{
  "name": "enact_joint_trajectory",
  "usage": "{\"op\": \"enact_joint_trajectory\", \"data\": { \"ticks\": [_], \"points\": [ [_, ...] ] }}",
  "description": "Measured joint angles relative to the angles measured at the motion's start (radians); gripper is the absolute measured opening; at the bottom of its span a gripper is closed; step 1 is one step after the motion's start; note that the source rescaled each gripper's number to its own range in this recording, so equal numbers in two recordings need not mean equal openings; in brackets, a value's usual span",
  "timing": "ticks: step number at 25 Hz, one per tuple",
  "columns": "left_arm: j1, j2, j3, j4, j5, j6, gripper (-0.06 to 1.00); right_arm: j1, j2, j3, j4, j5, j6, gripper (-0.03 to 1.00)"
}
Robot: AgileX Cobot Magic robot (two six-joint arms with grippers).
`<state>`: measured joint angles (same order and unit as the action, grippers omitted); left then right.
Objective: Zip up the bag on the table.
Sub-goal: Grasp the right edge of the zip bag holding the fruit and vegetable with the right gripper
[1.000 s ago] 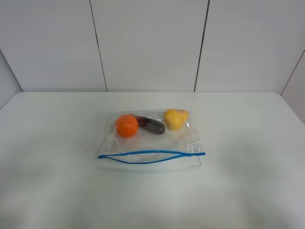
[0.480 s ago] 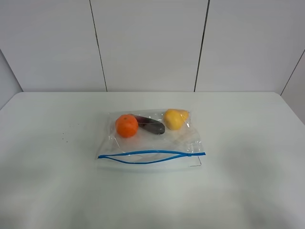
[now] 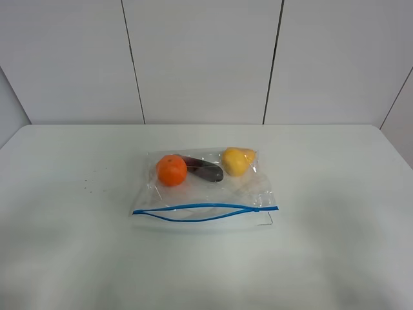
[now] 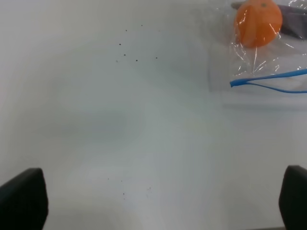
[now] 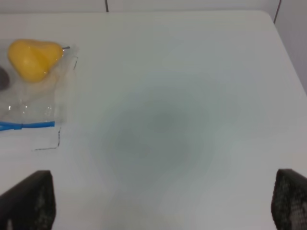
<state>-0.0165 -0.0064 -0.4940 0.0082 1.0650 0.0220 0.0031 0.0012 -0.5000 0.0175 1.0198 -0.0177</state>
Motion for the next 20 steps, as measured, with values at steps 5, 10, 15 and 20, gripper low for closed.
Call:
{"op": "enact_joint_trajectory", "data": {
  "ticks": [5, 10, 15, 20],
  "points": [
    [0.0, 0.0, 0.0, 0.0, 0.0, 0.0, 1.0, 0.0, 0.179, -0.067, 0.003, -0.031, 0.001, 1.0],
    [0.0, 0.0, 0.0, 0.0, 0.0, 0.0, 1.0, 0.0, 0.507, -0.11, 0.026, -0.138, 0.003, 1.0],
    [0.0, 0.0, 0.0, 0.0, 0.0, 0.0, 1.0, 0.0, 0.842, -0.155, 0.138, -0.318, -0.082, 1.0],
    [0.0, 0.0, 0.0, 0.0, 0.0, 0.0, 1.0, 0.0, 1.18, -0.279, 0.288, -0.409, -0.222, 1.0]
  ]
}}
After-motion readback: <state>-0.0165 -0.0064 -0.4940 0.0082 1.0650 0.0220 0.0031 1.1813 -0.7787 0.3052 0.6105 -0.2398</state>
